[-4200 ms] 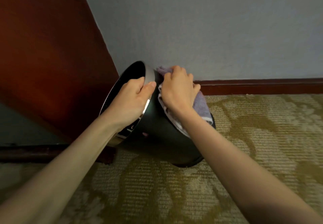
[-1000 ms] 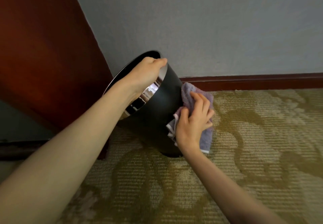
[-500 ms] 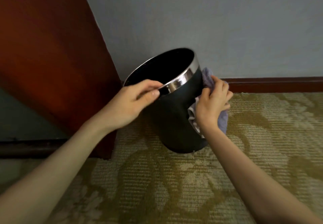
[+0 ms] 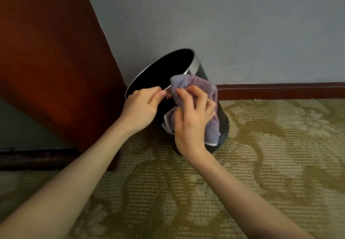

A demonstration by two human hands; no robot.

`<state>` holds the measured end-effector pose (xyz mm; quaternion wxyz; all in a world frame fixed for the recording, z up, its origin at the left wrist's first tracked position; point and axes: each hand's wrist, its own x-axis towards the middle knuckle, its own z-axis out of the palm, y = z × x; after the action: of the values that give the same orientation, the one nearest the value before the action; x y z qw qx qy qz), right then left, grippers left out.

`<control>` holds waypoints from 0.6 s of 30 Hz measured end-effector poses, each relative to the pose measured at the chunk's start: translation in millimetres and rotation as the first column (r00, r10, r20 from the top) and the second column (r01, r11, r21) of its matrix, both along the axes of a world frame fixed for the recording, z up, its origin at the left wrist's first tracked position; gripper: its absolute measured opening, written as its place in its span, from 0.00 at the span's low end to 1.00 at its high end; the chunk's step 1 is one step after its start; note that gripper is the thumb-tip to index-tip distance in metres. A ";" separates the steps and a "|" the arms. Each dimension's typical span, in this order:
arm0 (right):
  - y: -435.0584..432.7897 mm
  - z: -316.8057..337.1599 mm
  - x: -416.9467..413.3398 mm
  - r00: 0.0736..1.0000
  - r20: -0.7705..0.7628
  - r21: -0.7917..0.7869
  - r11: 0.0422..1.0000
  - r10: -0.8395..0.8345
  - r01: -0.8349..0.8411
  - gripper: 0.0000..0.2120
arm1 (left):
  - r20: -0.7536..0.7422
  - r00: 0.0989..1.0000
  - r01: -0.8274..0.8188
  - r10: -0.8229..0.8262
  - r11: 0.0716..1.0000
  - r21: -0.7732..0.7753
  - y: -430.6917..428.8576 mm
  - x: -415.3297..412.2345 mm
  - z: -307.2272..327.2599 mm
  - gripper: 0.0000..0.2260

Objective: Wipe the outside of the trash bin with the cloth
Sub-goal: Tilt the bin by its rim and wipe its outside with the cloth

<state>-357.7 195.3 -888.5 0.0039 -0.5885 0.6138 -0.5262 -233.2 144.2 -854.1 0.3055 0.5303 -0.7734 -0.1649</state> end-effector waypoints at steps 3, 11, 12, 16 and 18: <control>-7.9 -0.9 -8.4 0.996 -0.087 -0.016 1.000 0.001 -0.003 0.17 | -0.105 0.993 0.059 -0.054 0.997 0.048 -0.6 6.7 -5.1 0.16; -41.7 5.8 -55.0 0.978 0.206 0.085 0.996 -0.030 0.013 0.21 | -0.095 0.994 0.045 -0.053 0.995 -0.085 7.1 -9.8 -15.2 0.19; -44.0 3.1 -60.2 0.970 0.239 0.103 0.995 -0.038 0.014 0.21 | -0.088 0.994 0.058 -0.065 0.995 -0.082 6.7 -11.3 -14.5 0.19; -49.4 -10.6 -82.9 0.895 0.430 0.196 0.980 -0.121 0.038 0.20 | -0.059 0.995 0.075 -0.082 0.992 -0.102 12.3 -25.0 -13.5 0.20; -50.8 -20.7 -97.4 0.828 0.532 0.256 0.966 -0.178 0.044 0.16 | -0.030 0.996 0.085 -0.089 0.989 -0.125 15.6 -31.4 -15.3 0.18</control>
<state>-455.1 144.5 -909.2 0.2184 -0.3705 0.6773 -0.5969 -264.6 159.8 -869.4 0.3441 0.4732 -0.7990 -0.1391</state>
